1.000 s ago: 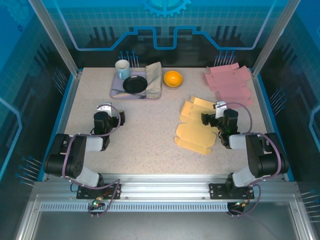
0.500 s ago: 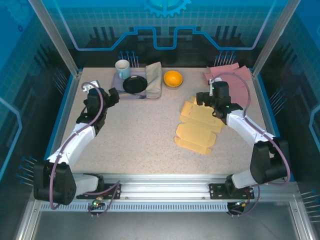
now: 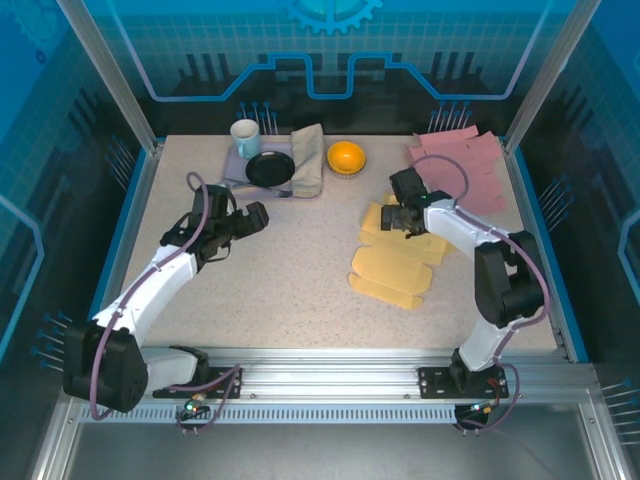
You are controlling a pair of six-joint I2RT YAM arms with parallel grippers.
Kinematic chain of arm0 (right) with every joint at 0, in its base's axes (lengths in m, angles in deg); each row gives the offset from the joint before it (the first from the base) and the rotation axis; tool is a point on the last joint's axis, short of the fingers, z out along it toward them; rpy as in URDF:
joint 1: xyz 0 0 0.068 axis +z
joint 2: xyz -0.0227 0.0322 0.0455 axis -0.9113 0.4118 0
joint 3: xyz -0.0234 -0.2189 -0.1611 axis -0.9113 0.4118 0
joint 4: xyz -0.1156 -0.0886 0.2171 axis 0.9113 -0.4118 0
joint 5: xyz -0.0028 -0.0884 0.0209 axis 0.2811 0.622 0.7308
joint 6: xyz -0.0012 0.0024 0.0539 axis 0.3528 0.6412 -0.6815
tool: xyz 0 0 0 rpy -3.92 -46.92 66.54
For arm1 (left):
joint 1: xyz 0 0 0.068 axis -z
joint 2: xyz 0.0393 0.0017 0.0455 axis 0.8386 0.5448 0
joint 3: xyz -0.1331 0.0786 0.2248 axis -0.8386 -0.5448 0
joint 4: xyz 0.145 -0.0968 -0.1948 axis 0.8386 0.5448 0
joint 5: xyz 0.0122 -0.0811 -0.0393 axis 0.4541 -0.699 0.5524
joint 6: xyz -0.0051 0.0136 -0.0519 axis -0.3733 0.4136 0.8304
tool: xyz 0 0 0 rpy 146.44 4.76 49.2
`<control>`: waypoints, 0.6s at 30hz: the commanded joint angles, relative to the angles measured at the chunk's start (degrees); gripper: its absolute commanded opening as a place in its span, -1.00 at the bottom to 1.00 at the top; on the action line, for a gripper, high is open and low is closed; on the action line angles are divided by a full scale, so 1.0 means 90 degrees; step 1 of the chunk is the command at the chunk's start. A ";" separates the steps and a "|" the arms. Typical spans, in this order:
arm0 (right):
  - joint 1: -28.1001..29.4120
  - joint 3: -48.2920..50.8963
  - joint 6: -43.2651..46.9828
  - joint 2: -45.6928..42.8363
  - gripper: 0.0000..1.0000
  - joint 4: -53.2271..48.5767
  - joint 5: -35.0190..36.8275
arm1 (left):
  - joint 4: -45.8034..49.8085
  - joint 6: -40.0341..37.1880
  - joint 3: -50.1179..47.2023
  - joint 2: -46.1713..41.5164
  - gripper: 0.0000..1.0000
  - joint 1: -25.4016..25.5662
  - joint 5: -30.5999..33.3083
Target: Fold the paper box
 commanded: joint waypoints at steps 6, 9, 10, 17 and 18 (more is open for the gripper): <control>0.0083 -0.0640 -0.0154 0.1028 1.00 -0.0018 -0.0531 | -0.0044 0.0053 0.0304 0.0499 0.98 0.0509 -0.0580; 0.0121 -0.0632 -0.0056 0.1228 1.00 0.0006 -0.0725 | -0.0035 0.0052 0.0392 0.0646 0.98 0.0645 -0.0618; 0.0146 -0.0603 0.0012 0.1276 1.00 0.0012 -0.0777 | -0.0056 0.0053 0.0404 0.0677 0.98 0.0680 -0.0633; 0.0674 -0.0511 0.0933 0.1516 1.00 -0.0058 -0.1140 | 0.0008 0.0058 0.0591 0.0992 0.98 0.0847 -0.0719; 0.0799 -0.0461 0.1016 0.1507 1.00 -0.0059 -0.1095 | -0.0052 0.0079 0.0558 0.1002 0.98 0.0874 -0.0707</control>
